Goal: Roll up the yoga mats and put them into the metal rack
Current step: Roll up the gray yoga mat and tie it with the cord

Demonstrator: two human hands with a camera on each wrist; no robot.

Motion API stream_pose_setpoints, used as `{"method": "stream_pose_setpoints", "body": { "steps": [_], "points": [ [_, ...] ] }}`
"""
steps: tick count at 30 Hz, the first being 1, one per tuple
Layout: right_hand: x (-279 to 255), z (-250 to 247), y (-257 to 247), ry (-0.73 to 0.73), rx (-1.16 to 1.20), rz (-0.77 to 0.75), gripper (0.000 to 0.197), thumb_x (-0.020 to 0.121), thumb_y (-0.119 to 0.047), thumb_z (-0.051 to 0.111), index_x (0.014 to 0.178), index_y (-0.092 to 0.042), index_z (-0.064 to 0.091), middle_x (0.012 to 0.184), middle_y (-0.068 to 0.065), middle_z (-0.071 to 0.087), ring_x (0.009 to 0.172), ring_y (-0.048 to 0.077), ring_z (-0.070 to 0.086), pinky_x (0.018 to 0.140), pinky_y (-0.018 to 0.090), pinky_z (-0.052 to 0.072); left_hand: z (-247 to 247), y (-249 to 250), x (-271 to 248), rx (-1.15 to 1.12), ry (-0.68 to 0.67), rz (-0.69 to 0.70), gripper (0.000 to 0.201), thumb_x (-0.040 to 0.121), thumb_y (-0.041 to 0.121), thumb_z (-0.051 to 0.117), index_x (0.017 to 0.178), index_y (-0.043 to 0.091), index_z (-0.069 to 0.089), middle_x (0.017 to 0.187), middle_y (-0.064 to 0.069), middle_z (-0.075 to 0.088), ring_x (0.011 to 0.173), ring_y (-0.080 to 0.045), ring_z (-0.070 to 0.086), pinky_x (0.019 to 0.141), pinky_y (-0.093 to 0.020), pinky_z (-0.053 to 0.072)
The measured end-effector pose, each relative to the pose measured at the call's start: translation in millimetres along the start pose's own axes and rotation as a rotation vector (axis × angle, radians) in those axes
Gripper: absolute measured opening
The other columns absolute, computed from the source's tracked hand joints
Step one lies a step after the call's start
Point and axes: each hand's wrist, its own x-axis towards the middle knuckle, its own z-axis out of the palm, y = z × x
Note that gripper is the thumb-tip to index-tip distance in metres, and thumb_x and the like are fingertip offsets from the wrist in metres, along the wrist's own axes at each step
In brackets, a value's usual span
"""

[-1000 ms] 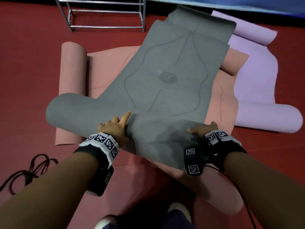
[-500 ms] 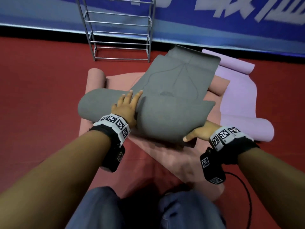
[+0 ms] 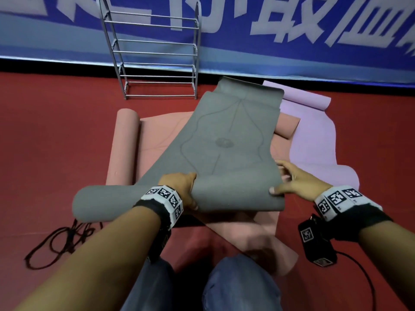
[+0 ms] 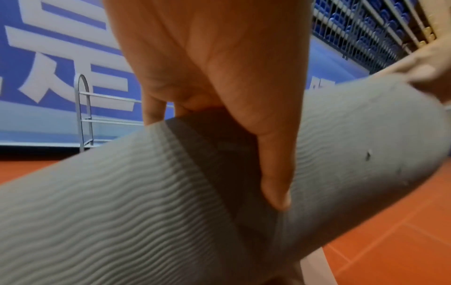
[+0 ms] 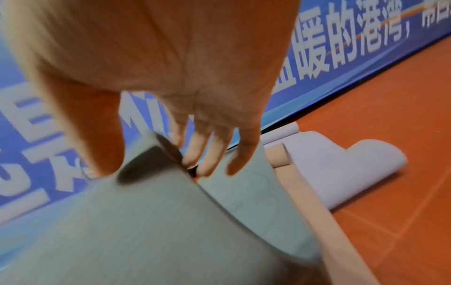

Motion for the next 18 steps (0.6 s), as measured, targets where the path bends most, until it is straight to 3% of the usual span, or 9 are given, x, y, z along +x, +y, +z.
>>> {"method": "stream_pose_setpoints", "body": {
  "steps": [3, 5, 7, 10, 12, 15, 18],
  "points": [
    [3.1, 1.4, -25.9, 0.263, -0.277, -0.124, 0.077, 0.082, -0.023, 0.076, 0.147, -0.021, 0.034, 0.14, 0.01, 0.043, 0.125, 0.022, 0.045, 0.107, 0.034, 0.036, -5.0, 14.9, -18.8, 0.111, 0.041, 0.044, 0.055, 0.071, 0.051, 0.075, 0.113, 0.026, 0.051, 0.109, -0.001, 0.066, 0.103, -0.024, 0.063, 0.074, -0.029, 0.041],
    [0.0, 14.3, -46.4, 0.188, -0.66, -0.196, 0.063, 0.086, -0.042, 0.068, 0.142, -0.026, 0.044, 0.144, 0.007, 0.047, 0.133, 0.025, 0.043, 0.112, 0.038, 0.033, -13.1, 31.1, -31.5, 0.184, 0.087, 0.114, 0.046, 0.077, 0.046, 0.07, 0.113, 0.025, 0.052, 0.11, -0.003, 0.066, 0.104, -0.026, 0.063, 0.077, -0.031, 0.042],
    [-10.4, 37.1, -66.9, 0.011, -0.87, -0.161, 0.044, 0.095, -0.045, 0.054, 0.134, -0.026, 0.054, 0.141, 0.003, 0.054, 0.131, 0.023, 0.047, 0.11, 0.035, 0.035, -23.7, 45.7, -44.1, 0.223, 0.113, 0.158, 0.042, 0.081, 0.038, 0.069, 0.116, 0.023, 0.052, 0.111, -0.004, 0.066, 0.105, -0.027, 0.062, 0.077, -0.031, 0.042],
    [-25.8, 67.6, -73.8, -0.16, -0.911, -0.068, 0.045, 0.105, -0.038, 0.031, 0.14, -0.016, 0.05, 0.149, 0.008, 0.046, 0.135, 0.024, 0.043, 0.108, 0.028, 0.03, -36.4, 58.6, -64.9, 0.222, 0.132, 0.178, 0.042, 0.083, 0.037, 0.068, 0.119, 0.021, 0.054, 0.113, -0.005, 0.065, 0.105, -0.027, 0.062, 0.075, -0.03, 0.041],
    [-36.2, 76.7, -66.9, -0.168, -0.874, -0.016, 0.053, 0.106, -0.043, 0.024, 0.145, -0.014, 0.044, 0.153, 0.009, 0.039, 0.139, 0.025, 0.037, 0.11, 0.029, 0.025, -37.0, 61.5, -80.0, 0.234, 0.137, 0.193, 0.044, 0.081, 0.04, 0.07, 0.117, 0.02, 0.054, 0.112, -0.005, 0.065, 0.105, -0.027, 0.062, 0.076, -0.031, 0.041],
    [-52.2, 84.2, -54.0, -0.211, -0.718, 0.122, 0.062, 0.1, -0.059, 0.029, 0.145, -0.019, 0.045, 0.153, 0.007, 0.04, 0.139, 0.024, 0.038, 0.111, 0.03, 0.024, -30.1, 58.6, -98.9, 0.257, 0.079, 0.224, 0.052, 0.074, 0.047, 0.076, 0.114, 0.023, 0.053, 0.108, -0.003, 0.067, 0.103, -0.026, 0.063, 0.091, -0.034, 0.041],
    [-60.9, 91.5, -41.7, -0.22, -0.6, 0.174, 0.067, 0.094, -0.066, 0.036, 0.143, -0.022, 0.048, 0.15, 0.004, 0.044, 0.136, 0.023, 0.041, 0.111, 0.029, 0.025, -26.2, 51.6, -107.0, 0.191, 0.028, 0.231, 0.057, 0.069, 0.052, 0.078, 0.113, 0.024, 0.055, 0.107, -0.001, 0.067, 0.104, -0.024, 0.062, 0.097, -0.036, 0.037]
  ]
}}
